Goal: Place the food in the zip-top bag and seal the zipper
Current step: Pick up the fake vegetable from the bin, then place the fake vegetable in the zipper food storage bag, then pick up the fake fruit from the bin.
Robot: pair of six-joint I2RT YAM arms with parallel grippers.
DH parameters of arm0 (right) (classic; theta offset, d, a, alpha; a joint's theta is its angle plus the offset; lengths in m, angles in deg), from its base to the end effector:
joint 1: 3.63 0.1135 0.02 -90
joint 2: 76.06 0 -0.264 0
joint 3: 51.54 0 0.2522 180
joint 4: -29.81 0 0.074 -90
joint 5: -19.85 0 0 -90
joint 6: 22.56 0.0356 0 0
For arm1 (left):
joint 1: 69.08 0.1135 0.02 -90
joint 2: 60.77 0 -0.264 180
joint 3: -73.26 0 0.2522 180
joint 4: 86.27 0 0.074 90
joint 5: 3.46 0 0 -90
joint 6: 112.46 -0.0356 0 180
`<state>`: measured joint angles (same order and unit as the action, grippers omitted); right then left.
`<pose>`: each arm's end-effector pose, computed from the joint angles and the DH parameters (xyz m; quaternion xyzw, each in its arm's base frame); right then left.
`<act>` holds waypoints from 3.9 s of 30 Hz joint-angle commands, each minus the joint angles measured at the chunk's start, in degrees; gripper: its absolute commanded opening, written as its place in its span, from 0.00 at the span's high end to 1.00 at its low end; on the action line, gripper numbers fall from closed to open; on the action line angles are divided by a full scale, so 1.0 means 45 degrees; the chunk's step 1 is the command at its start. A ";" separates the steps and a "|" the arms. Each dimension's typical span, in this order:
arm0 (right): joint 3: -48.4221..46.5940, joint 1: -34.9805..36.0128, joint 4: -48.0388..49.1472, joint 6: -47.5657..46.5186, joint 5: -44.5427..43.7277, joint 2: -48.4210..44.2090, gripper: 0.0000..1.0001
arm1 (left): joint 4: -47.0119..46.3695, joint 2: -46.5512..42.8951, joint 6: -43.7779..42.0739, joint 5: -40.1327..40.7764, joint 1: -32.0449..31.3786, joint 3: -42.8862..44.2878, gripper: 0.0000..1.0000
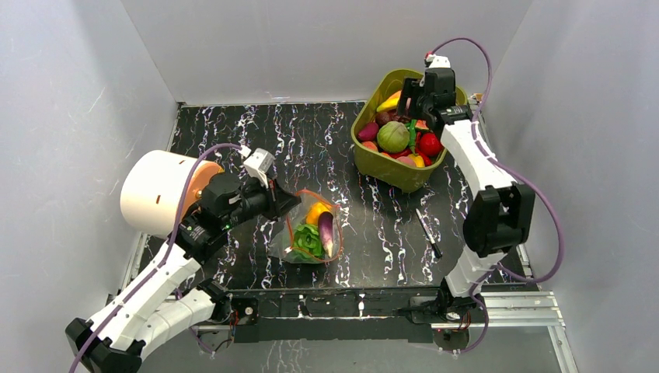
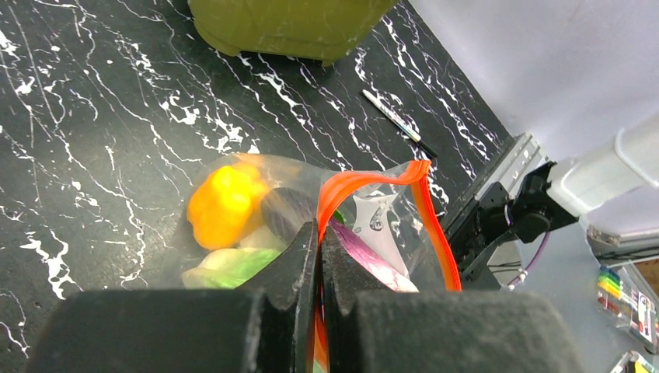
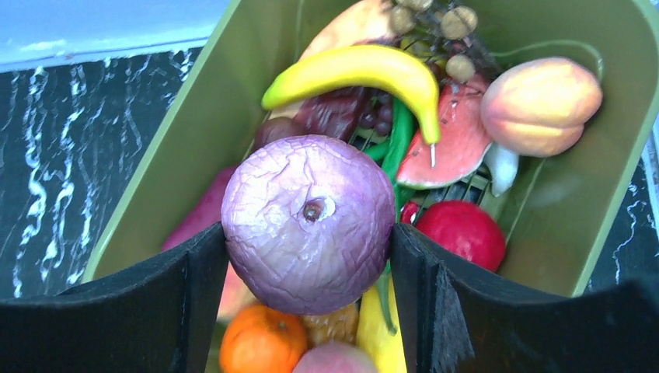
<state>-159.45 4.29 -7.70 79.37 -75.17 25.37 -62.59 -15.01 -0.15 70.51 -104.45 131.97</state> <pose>0.4132 0.0543 0.3443 0.0520 0.8684 0.0472 0.4909 0.1475 -0.1168 0.3390 0.1751 0.7475 -0.3988 0.5015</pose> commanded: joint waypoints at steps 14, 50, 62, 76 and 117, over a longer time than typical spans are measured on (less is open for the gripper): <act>0.4695 0.2957 0.0671 -0.0475 0.2098 -0.6170 0.54 | -0.0270 0.1482 0.0822 0.2292 -0.0029 0.2248 1.00; 0.7026 1.0359 0.2292 0.1399 0.0343 -0.7086 0.48 | -0.1360 0.1495 0.1698 0.0556 -0.0030 0.1601 1.00; 0.8635 1.0473 0.4566 0.1582 -0.1484 -0.6905 0.40 | -0.1928 0.1422 0.2385 -0.0182 -0.0029 0.1118 1.00; 0.8322 1.0485 0.3890 0.1490 -0.1043 -0.7337 0.08 | -0.1658 0.1500 0.2106 -0.0015 -0.0030 0.1222 1.00; 0.1288 0.2184 0.0849 -0.4390 -0.2953 -0.2245 0.43 | -0.0794 0.0809 -0.1480 0.0566 -0.0029 0.1447 1.00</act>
<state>-146.73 20.20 -9.84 66.12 -85.05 13.33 -64.74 -9.59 -4.02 71.66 -104.45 136.00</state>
